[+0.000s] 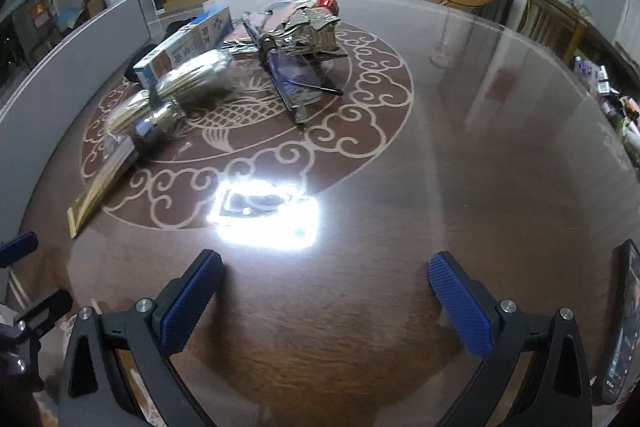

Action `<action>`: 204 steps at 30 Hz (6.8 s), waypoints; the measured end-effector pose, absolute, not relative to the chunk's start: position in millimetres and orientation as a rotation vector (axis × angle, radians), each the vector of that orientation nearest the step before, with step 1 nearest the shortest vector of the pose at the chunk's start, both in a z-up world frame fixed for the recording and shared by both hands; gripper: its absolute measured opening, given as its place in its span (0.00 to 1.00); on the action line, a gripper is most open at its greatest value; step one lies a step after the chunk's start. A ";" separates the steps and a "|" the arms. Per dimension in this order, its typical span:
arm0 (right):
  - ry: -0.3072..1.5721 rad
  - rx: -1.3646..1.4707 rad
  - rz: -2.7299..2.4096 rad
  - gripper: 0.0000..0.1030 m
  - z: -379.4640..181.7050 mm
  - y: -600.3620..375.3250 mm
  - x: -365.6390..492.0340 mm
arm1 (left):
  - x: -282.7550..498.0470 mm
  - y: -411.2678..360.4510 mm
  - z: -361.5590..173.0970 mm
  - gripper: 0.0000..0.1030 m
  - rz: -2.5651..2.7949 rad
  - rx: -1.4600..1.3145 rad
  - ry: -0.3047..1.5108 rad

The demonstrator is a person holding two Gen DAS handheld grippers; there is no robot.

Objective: Organize objects

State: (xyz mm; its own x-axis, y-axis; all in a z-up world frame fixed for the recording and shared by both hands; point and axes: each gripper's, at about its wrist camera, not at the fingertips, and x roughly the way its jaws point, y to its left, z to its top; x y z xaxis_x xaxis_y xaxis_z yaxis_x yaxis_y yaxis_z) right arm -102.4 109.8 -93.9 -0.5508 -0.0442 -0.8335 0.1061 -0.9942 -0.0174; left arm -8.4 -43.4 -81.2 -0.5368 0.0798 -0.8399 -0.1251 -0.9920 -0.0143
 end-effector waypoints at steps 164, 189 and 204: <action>0.117 1.386 -2.690 1.00 -92.1 107.2 -123.1 | -41.8 -61.0 -82.5 1.00 2.637 -1.394 -0.022; 0.116 1.387 -2.690 1.00 -92.6 106.9 -123.6 | -48.2 -75.5 -80.8 0.34 2.688 -1.421 -0.133; 0.116 1.387 -2.690 1.00 -92.6 106.8 -123.5 | -72.3 -68.8 -98.6 1.00 2.694 -1.465 0.061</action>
State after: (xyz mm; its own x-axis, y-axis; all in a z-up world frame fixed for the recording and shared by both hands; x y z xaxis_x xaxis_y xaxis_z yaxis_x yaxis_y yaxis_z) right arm -123.5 106.8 -92.6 -0.5756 -0.0652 -0.8151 0.1353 -0.9907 -0.0163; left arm -72.3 -68.8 -98.6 -0.5416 0.0465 -0.8393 -0.0847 -0.9964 -0.0006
